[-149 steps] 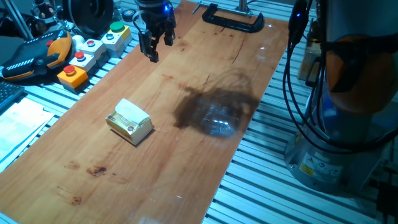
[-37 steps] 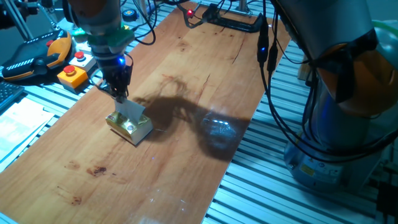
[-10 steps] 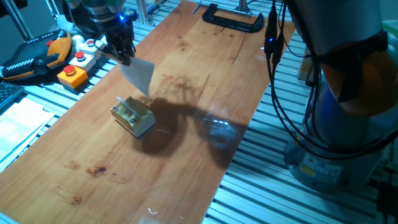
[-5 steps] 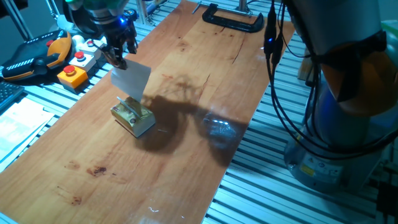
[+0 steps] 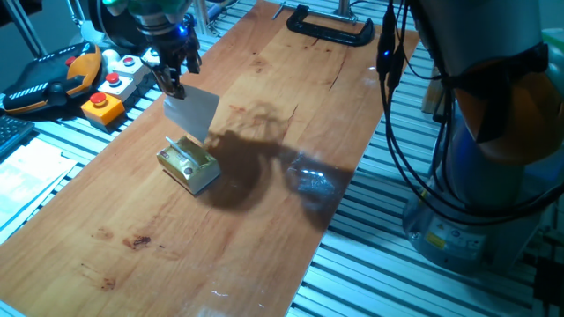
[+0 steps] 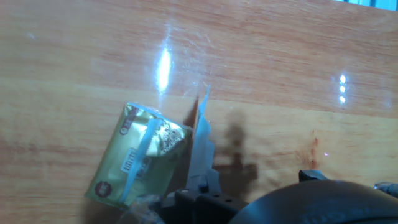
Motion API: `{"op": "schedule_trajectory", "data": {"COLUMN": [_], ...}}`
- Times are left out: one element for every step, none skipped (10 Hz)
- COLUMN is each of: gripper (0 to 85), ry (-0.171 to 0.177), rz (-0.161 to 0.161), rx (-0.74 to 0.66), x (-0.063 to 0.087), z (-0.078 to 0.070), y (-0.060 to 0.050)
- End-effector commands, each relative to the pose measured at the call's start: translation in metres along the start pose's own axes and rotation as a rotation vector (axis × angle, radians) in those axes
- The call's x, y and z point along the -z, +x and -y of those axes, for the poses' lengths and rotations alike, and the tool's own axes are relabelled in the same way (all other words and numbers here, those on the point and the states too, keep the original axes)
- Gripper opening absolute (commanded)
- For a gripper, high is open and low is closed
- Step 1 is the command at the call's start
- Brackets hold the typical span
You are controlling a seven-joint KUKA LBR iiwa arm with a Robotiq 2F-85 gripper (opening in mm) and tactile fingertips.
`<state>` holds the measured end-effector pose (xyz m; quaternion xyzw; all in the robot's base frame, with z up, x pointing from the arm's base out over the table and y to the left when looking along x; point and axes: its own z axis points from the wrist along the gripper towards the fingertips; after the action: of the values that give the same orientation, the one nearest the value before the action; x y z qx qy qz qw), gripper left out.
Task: Pull out a napkin
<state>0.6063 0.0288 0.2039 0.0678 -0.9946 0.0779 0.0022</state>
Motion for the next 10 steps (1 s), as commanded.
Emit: {"op": "schedule_trajectory", "data": {"gripper": [75.7, 76.0, 76.3, 77.0, 76.3, 75.7, 75.3, 74.7, 73.0, 73.0], "ry": [0.001, -0.027, -0.066, 0.024, 0.099, 0.013, -0.008, -0.004, -0.004, -0.001], "rz": [0.002, 0.012, 0.034, 0.065, 0.047, 0.04, 0.042, 0.042, 0.039, 0.037], "rx": [0.006, 0.004, 0.003, 0.078, 0.095, 0.06, 0.055, 0.056, 0.056, 0.056], "x": [-0.0029, -0.0044, -0.0046, -0.0039, -0.0008, -0.0003, -0.001, -0.0011, -0.0012, -0.0015], "z": [0.002, 0.0018, 0.0017, 0.0011, -0.0024, -0.0021, -0.0009, -0.002, -0.0027, -0.0032], "y": [0.0013, 0.001, 0.0008, 0.0004, -0.0009, 0.0, 0.0009, 0.0005, 0.0002, 0.0001]}}
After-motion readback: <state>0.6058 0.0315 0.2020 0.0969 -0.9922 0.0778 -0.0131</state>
